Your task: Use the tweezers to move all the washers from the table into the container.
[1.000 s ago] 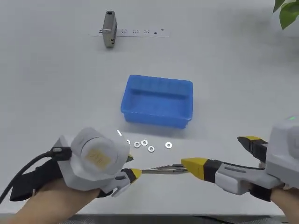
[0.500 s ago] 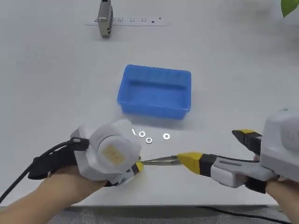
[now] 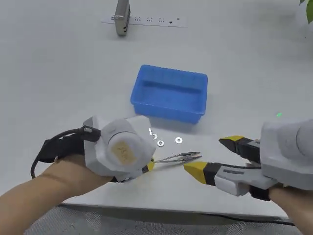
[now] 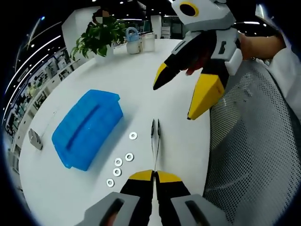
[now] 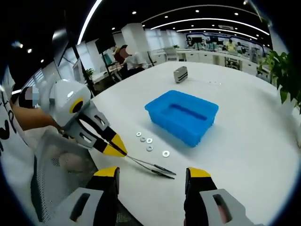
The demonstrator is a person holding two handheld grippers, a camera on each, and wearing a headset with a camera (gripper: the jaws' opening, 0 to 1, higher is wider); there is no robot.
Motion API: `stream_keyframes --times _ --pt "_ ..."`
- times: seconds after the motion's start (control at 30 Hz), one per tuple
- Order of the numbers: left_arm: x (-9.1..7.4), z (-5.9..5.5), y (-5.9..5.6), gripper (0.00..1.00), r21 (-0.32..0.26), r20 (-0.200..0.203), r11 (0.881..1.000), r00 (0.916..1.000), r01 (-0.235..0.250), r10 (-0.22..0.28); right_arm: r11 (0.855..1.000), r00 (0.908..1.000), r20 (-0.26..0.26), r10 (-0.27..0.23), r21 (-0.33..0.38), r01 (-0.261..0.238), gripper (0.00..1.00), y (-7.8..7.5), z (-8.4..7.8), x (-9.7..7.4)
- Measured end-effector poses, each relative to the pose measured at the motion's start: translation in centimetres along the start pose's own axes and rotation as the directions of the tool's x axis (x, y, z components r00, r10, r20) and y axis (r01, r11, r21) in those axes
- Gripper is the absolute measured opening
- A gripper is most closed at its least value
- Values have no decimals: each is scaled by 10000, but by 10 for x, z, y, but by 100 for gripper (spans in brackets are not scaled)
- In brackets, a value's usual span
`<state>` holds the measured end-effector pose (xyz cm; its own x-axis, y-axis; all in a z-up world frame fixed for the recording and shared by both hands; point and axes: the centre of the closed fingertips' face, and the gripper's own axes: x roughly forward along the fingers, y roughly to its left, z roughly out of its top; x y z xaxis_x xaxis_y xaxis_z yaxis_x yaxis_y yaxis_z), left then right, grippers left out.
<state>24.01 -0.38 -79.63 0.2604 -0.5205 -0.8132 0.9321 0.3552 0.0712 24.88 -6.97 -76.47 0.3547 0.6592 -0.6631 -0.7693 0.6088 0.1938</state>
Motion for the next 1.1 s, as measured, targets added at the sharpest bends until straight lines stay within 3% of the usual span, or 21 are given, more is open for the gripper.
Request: stream_keyframes --times 0.1,0.37,0.6,0.9,1.1 --pt "-13 10 -1 0 184 255 9998 9996 -107 102 9979 9994 -245 256 -584 -270 40 8 -1 10" --pt "-44 31 -2 0 113 976 9993 9947 -343 330 9892 9968 -290 745 -1246 -775 33 21 10 31" --pt "-61 45 2 0 -111 1603 9986 9856 -522 533 9654 9850 -469 1663 -1956 -1723 22 41 18 56" --pt "-77 44 20 0 -229 1907 9968 9784 -769 799 9345 9673 -176 2530 -2543 -2490 11 64 45 75" --pt "-83 40 37 0 124 1733 9945 9798 -1038 1001 9270 9631 68 2690 -2730 -2570 9 59 63 87"
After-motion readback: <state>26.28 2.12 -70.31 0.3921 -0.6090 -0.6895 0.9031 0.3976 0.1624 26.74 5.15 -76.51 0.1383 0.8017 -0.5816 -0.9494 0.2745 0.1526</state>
